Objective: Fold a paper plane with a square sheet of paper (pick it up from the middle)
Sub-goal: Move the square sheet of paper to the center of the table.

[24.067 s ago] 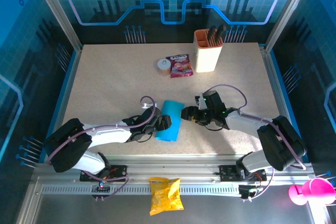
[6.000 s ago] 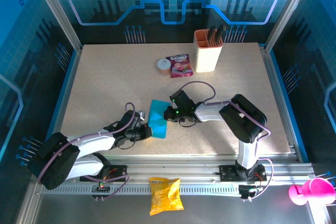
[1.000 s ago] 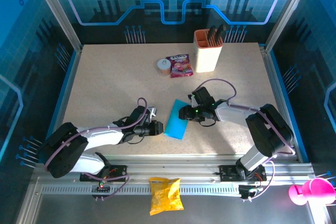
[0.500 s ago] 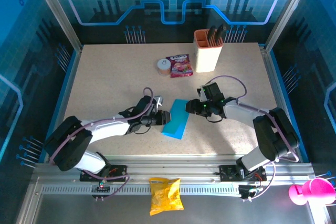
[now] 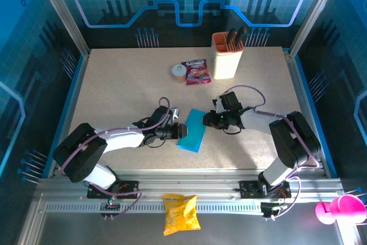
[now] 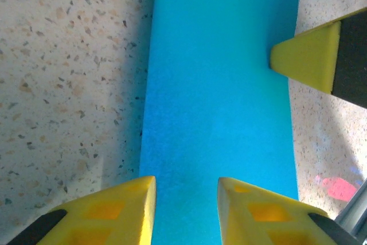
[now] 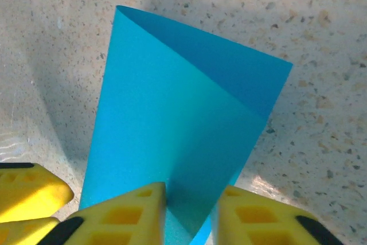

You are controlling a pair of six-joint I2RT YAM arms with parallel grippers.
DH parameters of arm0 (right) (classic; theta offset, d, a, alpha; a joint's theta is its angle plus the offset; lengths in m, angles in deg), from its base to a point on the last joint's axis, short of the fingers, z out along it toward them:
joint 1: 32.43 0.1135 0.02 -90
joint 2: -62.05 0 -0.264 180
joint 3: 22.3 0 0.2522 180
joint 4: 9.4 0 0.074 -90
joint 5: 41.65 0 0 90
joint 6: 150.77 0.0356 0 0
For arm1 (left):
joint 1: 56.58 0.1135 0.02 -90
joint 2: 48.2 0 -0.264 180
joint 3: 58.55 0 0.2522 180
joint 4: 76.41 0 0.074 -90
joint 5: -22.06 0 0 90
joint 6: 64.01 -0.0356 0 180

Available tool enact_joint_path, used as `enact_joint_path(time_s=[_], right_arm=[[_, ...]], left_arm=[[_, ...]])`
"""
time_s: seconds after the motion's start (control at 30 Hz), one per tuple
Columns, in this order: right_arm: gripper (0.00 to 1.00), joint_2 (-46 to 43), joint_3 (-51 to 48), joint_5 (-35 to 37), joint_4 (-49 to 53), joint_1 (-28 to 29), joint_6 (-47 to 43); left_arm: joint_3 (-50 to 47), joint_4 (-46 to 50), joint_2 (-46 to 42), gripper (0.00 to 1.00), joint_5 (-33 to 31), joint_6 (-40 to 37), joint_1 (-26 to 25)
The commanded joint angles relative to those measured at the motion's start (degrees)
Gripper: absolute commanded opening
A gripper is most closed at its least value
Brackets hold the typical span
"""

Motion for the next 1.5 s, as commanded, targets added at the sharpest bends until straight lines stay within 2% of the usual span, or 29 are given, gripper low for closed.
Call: enact_joint_path(time_s=[0.0, 0.2, 0.67, 0.8, 0.97, 1.23, 1.47], right_arm=[[0.15, 1.7, 2.0, -2.6, -0.9, -1.4, -0.6], [0.0, 4.5, 3.7, -4.6, -1.4, -2.7, -1.6], [0.0, 8.3, 6.6, -6.4, 0.5, -2.7, -4.2], [0.0, 7.0, 6.6, -6.3, 1.1, -2.7, -4.3], [0.0, 6.3, 6.6, -6.4, 2.0, -2.6, -5.0], [0.0, 6.8, 6.5, -6.9, 1.6, -2.6, -4.9], [0.0, 7.3, 9.0, -6.8, 2.1, -2.7, -4.9]], left_arm=[[-1.3, -1.6, 0.4, 0.35, 2.0, 0.1, -0.6], [-1.5, -2.7, 2.1, 0.35, 3.0, 0.5, -1.0], [-3.3, -5.2, 3.0, 0.35, 3.4, 1.9, -2.1], [-2.1, -3.1, -0.7, 0.36, 0.5, 1.2, -2.0], [3.4, 3.4, -3.3, 0.42, -4.1, -0.2, -0.7], [10.5, 5.0, 3.4, 0.5, -1.8, -2.7, 4.5], [3.8, 2.3, 1.5, 0.51, 0.8, -1.4, 4.1]])
